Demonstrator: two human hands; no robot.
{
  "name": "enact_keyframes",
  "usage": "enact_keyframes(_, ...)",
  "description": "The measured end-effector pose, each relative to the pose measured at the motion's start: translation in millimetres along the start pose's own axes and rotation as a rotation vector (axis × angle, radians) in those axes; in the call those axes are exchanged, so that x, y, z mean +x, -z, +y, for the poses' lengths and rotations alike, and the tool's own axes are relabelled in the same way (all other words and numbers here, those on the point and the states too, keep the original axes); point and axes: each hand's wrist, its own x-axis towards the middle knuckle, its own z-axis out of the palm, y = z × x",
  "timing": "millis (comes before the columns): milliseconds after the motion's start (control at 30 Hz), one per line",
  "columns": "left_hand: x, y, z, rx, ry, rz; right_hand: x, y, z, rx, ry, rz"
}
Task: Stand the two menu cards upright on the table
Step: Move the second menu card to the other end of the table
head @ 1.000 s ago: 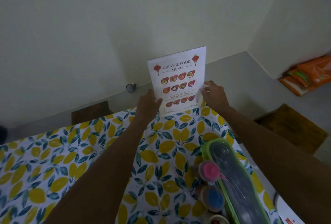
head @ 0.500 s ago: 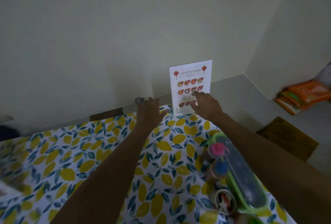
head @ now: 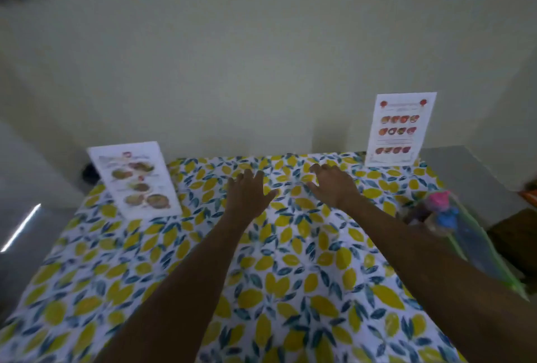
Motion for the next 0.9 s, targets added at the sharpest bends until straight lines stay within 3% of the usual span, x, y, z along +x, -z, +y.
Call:
enact_keyframes(267,-95.3,16.6,-148.5,0.027,0.222,0.042,-5.1,-34.1,-157.7,0.004,0.215,-0.050)
enact_keyframes(500,-138.9,12.6,-239.9,0.025,0.381,0.001,7.5,-65.0,-251.5,0.058,0.322,-0.113)
enact_keyframes(700,-123.0,-2.6,-306.9,-0.007,0.440,-0.018,47.7,-98.0,-302.0,0.081,0.319,-0.190)
enact_keyframes(900,-77.2,-24.3,-356.8,-0.059,0.443,-0.062,103.1,-130.7,-324.1,0.086,0.310,-0.160)
